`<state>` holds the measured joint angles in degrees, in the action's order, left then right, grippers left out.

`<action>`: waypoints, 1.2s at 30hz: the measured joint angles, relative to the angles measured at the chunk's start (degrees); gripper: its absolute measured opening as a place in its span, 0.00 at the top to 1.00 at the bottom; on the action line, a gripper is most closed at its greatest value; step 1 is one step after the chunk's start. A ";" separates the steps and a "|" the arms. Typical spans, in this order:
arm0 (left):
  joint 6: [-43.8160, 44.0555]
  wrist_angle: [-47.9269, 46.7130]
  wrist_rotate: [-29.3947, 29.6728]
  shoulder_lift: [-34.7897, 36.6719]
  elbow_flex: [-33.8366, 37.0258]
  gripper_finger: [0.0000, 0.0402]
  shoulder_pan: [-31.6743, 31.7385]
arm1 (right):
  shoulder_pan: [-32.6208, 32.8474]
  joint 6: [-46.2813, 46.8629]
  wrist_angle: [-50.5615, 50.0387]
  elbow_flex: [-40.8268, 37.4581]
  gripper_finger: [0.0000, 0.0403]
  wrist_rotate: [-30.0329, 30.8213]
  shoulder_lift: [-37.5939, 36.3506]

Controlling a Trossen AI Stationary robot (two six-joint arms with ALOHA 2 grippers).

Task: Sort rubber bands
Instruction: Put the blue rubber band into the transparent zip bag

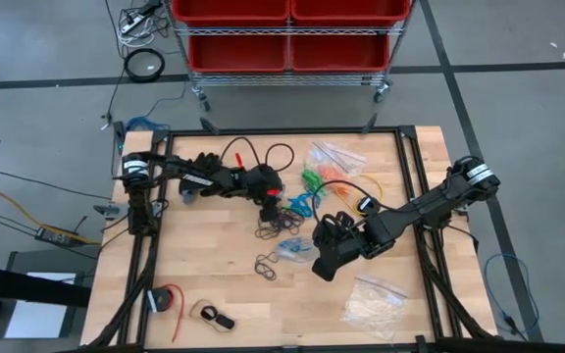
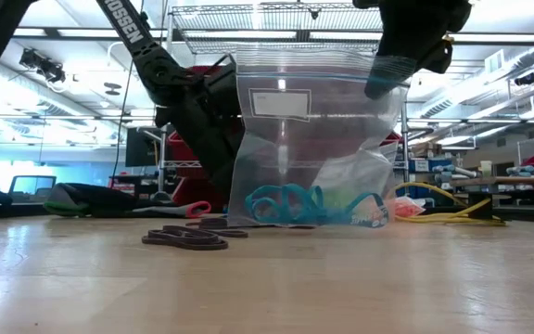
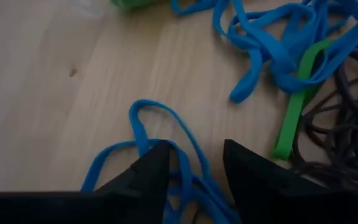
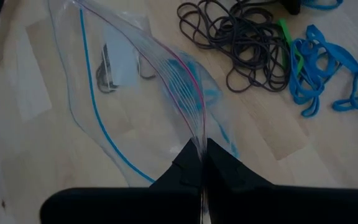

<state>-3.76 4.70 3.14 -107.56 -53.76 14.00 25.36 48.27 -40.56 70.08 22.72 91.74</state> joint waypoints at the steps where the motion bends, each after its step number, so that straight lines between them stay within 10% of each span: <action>1: -0.60 0.30 0.04 -0.39 -0.02 0.60 0.00 | 0.00 0.00 0.12 0.00 1.00 0.02 0.00; 11: -1.51 -1.65 -4.19 -1.30 -1.75 0.97 0.04 | -0.02 -0.44 0.90 0.00 1.00 0.05 0.00; 30: -2.30 -16.55 -5.82 16.87 -12.32 1.00 -8.89 | -0.09 -0.50 1.16 0.00 1.00 0.09 0.00; 36: -7.24 -20.14 6.82 16.87 -12.29 1.00 -7.55 | -0.07 -0.45 1.60 0.00 1.00 0.12 0.00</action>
<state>-11.00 -15.44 9.96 -90.68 -66.05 6.45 25.30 47.82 -38.96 70.08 22.84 91.74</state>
